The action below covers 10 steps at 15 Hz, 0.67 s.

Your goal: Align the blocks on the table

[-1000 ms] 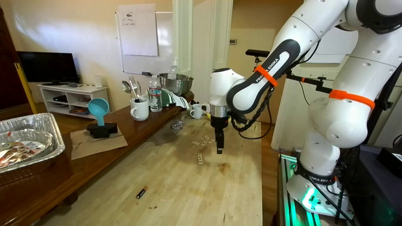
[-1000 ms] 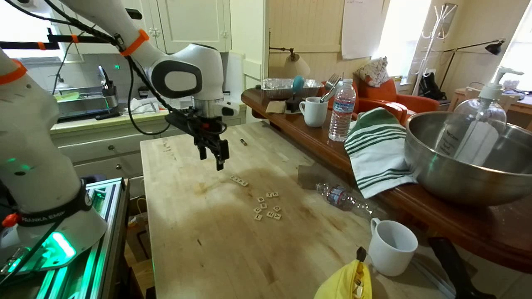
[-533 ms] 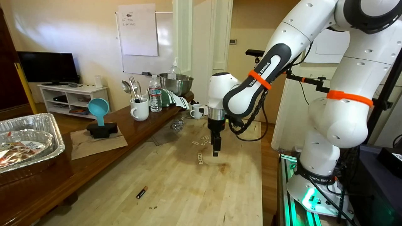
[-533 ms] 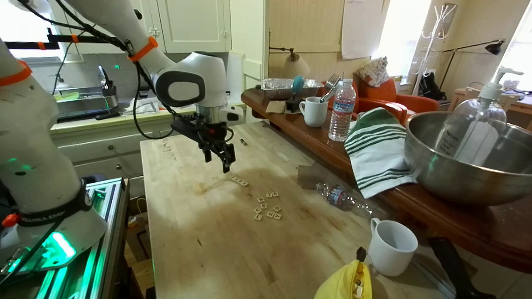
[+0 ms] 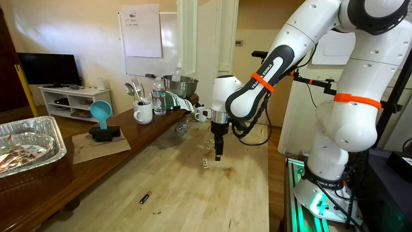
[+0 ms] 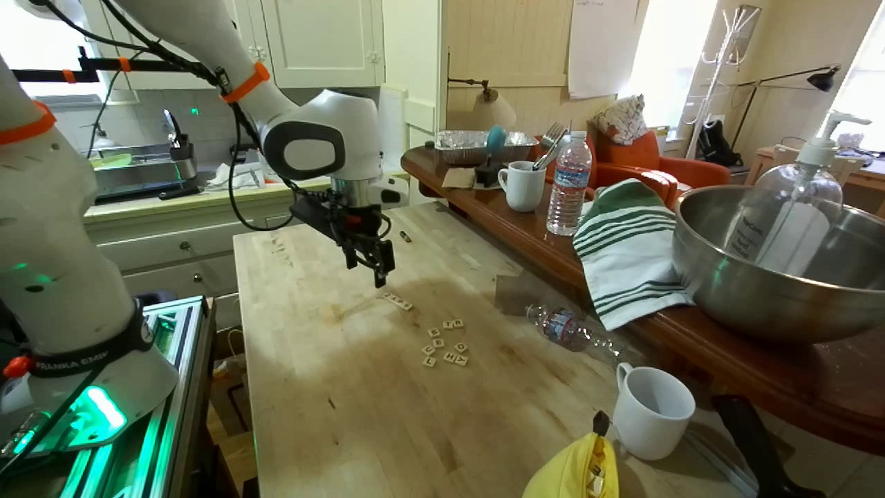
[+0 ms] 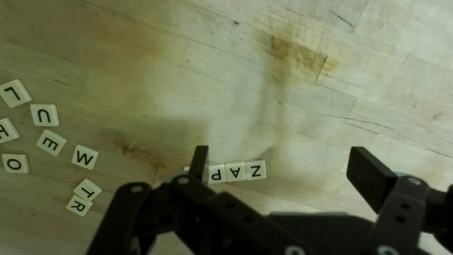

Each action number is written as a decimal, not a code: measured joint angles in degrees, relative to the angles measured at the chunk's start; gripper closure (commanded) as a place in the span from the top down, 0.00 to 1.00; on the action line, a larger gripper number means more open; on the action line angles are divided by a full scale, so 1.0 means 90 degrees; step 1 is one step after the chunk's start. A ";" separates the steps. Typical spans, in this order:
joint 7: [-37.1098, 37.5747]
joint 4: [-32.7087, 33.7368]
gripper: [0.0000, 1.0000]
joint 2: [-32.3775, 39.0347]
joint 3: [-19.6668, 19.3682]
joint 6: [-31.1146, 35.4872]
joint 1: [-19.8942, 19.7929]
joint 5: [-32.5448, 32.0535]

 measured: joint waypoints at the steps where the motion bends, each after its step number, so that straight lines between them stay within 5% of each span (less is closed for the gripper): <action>1: -0.0046 0.0026 0.94 0.0068 0.0000 0.0111 0.0022 0.0159; 2: -0.0120 0.0055 0.74 0.0142 0.0002 0.0230 0.0051 0.0320; 5: -0.0253 0.0138 0.64 0.0370 0.0046 0.0490 0.0093 0.0577; 10: -0.0293 0.0157 0.24 0.0715 0.0181 0.0934 0.0104 0.0585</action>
